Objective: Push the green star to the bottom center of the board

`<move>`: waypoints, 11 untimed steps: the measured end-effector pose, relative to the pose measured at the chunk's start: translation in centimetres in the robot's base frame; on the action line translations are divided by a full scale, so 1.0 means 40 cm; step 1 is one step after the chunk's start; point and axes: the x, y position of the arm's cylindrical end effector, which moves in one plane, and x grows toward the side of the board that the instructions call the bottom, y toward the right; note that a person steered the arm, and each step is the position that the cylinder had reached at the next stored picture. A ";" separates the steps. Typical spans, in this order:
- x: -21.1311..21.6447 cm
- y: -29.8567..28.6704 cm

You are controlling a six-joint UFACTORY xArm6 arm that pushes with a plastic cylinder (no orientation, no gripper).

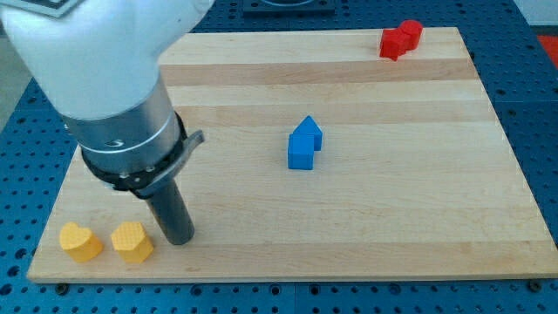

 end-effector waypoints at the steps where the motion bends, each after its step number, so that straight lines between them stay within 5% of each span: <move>1: 0.000 -0.042; 5: 0.000 -0.097; 8: -0.124 0.118; 11: -0.200 -0.299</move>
